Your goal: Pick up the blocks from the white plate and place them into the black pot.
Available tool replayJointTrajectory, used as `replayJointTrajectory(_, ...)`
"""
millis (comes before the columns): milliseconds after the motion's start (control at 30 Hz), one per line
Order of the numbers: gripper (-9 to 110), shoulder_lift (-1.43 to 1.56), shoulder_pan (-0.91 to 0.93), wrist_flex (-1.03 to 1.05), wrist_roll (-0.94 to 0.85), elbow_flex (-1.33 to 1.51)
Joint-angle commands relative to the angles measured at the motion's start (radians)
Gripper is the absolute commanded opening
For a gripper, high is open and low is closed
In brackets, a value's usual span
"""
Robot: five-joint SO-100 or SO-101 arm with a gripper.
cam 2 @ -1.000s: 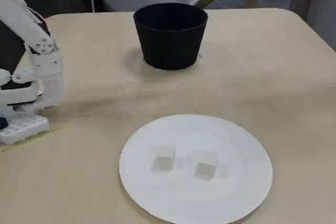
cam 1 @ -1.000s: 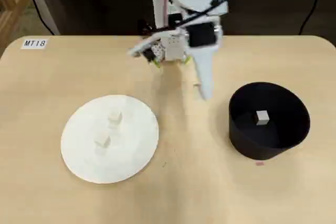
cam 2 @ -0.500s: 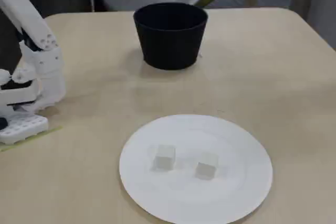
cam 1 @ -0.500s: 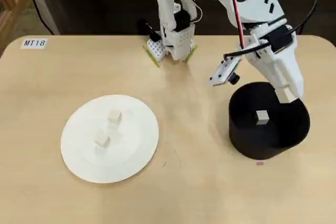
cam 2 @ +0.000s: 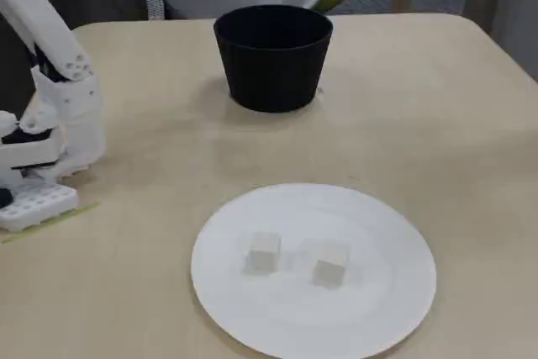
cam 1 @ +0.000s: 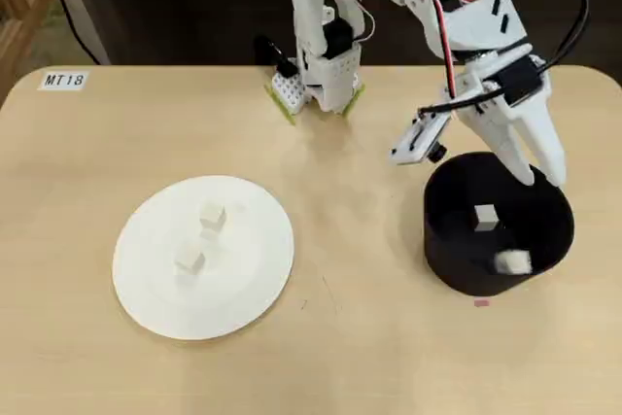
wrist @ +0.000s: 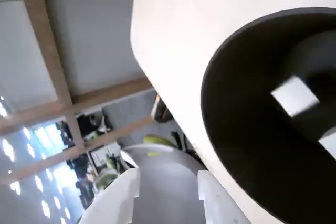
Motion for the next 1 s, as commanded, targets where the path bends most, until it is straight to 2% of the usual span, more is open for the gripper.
replayJointTrajectory(0, 16, 0.014, 0.009, 0.005, -0.009, -0.005)
replayJointTrajectory(67, 14, 0.025, 0.017, 0.011, -0.011, -0.005)
replayJointTrajectory(167, -2, 0.074, 0.071, 0.063, -0.006, -0.005)
replayJointTrajectory(300, -2, 0.167, 0.241, 0.213, -0.060, -0.005)
replayJointTrajectory(433, -2, 0.213, 0.511, 0.399, -0.166, -0.008)
replayJointTrajectory(633, -2, 0.104, 0.908, 0.543, -0.354, -0.003)
replayJointTrajectory(800, -2, -0.072, 1.081, 0.571, -0.411, -0.060)
replayJointTrajectory(967, -2, -0.264, 1.141, 0.629, -0.385, -0.241)
